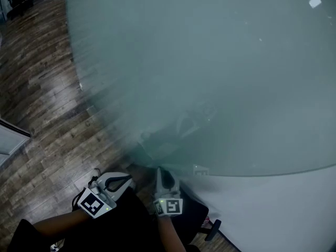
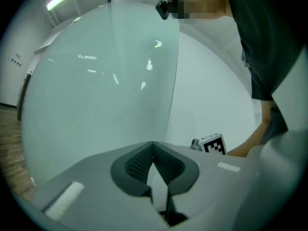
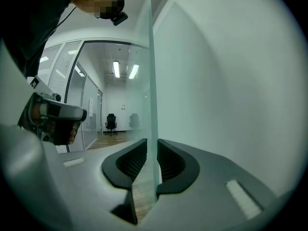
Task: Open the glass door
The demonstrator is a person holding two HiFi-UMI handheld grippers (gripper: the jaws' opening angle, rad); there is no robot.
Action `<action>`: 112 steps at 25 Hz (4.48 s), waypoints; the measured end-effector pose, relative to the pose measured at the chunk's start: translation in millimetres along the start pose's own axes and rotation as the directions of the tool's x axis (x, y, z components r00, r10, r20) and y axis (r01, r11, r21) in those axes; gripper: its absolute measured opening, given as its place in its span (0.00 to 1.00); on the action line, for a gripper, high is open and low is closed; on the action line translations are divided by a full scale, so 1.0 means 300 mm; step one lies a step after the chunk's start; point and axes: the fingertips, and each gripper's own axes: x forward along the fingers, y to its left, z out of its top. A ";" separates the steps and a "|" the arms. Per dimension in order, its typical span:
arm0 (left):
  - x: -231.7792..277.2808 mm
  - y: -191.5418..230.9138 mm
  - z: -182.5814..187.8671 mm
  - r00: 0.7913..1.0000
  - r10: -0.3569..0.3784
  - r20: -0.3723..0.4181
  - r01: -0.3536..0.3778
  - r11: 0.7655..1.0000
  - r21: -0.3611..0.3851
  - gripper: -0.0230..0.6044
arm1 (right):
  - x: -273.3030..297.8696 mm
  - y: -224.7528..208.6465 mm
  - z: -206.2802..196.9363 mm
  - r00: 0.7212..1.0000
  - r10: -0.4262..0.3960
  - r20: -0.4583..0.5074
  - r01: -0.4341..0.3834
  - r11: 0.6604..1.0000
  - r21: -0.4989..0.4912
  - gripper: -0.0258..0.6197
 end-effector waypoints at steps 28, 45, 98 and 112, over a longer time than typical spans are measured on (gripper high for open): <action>0.113 -0.013 0.033 0.992 0.116 0.059 -0.116 0.993 0.003 0.04 | 0.123 -0.155 0.066 0.985 0.159 0.065 -0.160 0.987 0.022 0.14; 0.157 0.093 0.048 0.968 0.241 0.072 -0.243 0.970 0.007 0.04 | 0.197 -0.276 0.067 0.984 0.165 0.062 -0.169 0.984 0.063 0.15; -0.110 0.125 0.051 0.831 0.544 0.118 -0.532 0.839 -0.118 0.04 | 0.261 -0.371 0.108 0.978 0.201 0.060 -0.205 0.977 0.053 0.16; -0.456 0.196 0.060 0.766 0.628 0.140 -0.615 0.778 -0.127 0.04 | 0.209 -0.417 0.084 0.994 -0.110 0.023 0.110 0.994 0.017 0.24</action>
